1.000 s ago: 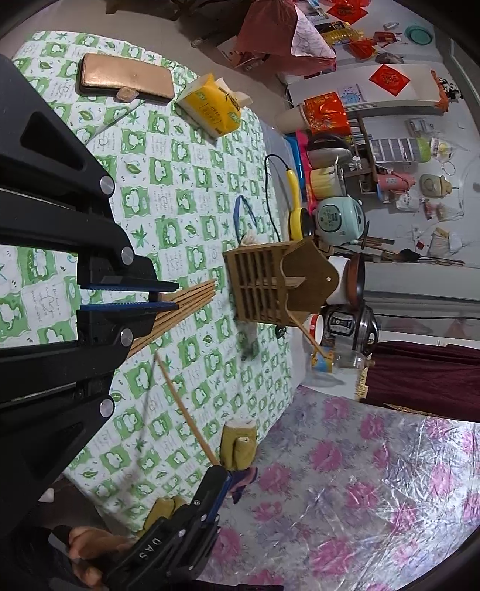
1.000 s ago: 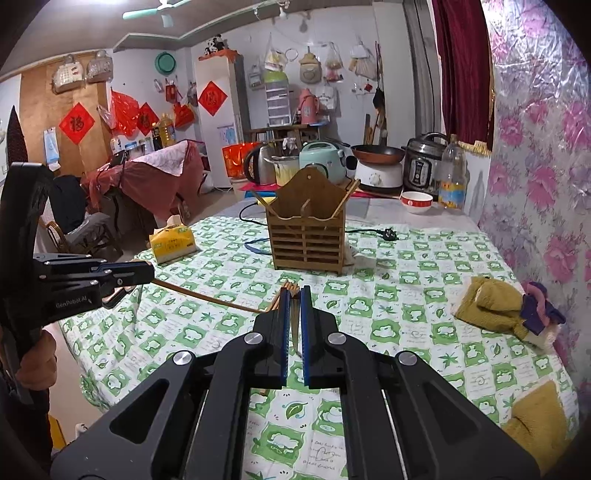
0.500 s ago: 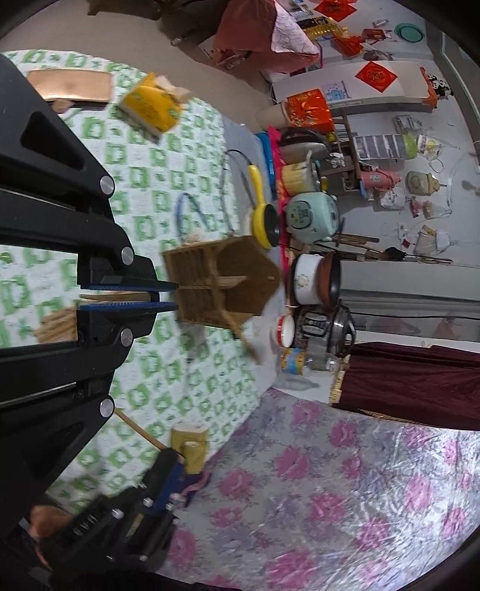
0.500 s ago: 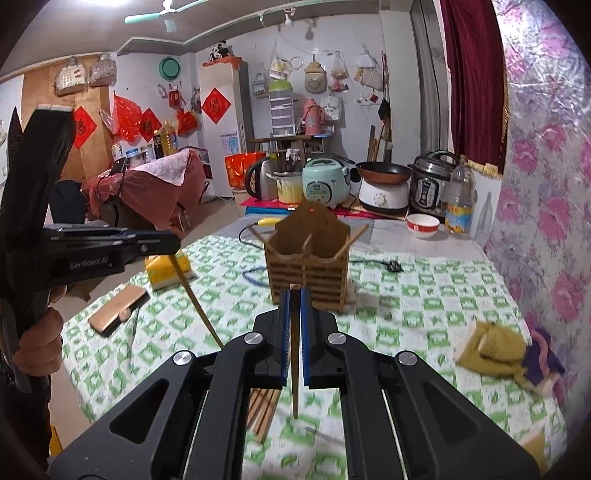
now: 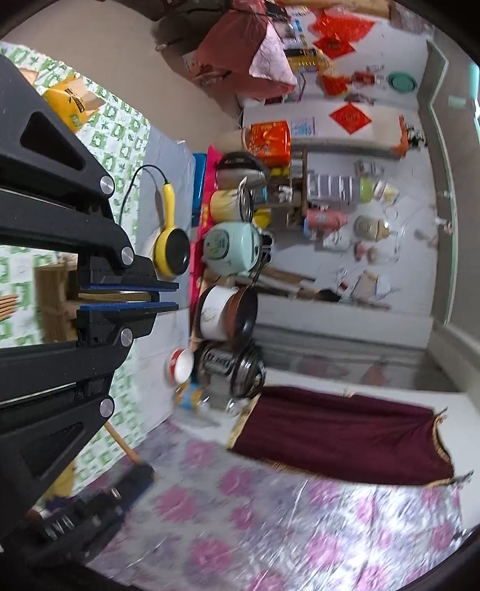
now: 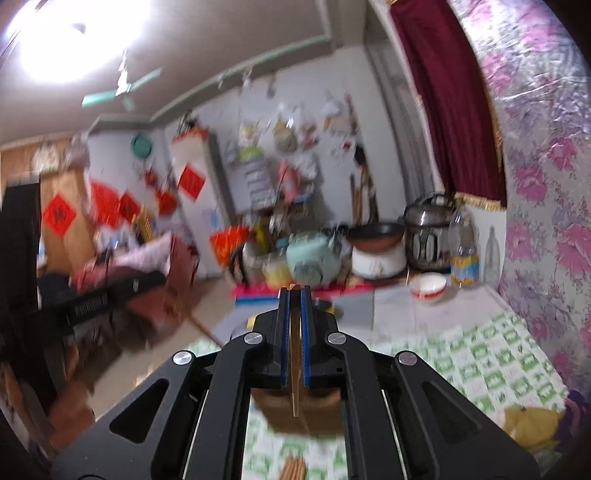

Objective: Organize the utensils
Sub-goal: 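Lift both chopsticks into the wooden holder and open both tools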

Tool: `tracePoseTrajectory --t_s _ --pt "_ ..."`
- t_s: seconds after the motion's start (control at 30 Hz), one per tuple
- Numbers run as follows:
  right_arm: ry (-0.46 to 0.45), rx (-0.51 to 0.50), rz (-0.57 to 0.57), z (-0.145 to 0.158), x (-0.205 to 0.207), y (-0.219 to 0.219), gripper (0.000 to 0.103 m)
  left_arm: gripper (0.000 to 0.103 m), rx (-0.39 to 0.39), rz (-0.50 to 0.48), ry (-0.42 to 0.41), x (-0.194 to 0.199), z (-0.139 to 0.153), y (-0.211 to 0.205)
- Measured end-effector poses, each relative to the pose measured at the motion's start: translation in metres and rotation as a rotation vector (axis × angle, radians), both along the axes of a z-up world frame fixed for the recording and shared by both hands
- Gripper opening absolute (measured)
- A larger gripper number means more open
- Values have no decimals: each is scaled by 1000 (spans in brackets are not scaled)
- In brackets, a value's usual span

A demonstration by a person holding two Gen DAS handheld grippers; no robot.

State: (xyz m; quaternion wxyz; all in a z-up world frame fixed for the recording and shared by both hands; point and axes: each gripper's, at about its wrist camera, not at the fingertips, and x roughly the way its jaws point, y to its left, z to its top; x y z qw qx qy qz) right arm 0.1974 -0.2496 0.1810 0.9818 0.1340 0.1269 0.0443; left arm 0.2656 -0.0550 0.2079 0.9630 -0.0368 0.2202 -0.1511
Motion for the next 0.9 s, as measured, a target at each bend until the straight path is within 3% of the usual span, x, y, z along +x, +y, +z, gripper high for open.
tracePoseTrajectory --t_s 0.2,0.33,0.43,0.47,0.5,0.53,0.57,0.73,0.9 --pt "-20 28 -73 -26 36 -10 7 5 -59 18 49 32 -38 9" --pt "62 -4 -58 -52 65 -7 7 5 -75 11 110 49 -66 12" --pt "155 -27 -7 -66 86 -4 9 6 -37 -10 178 63 -82 8" --pt "173 -30 -2 -70 88 -4 13 9 -31 -14 201 66 -87 8" --pt "182 -25 -6 -72 89 -5 23 31 -21 -15 235 69 -93 7" --pt "183 -14 -10 -72 88 -7 30 62 -24 -10 248 71 -96 8" --pt "183 -11 -12 -72 88 -7 35 69 -38 3 253 72 -97 11" --pt "135 -38 -27 -64 73 -2 35 73 -70 12 245 65 -91 20" --pt "87 -55 -24 -54 58 4 48 83 -66 55 212 53 -83 29"
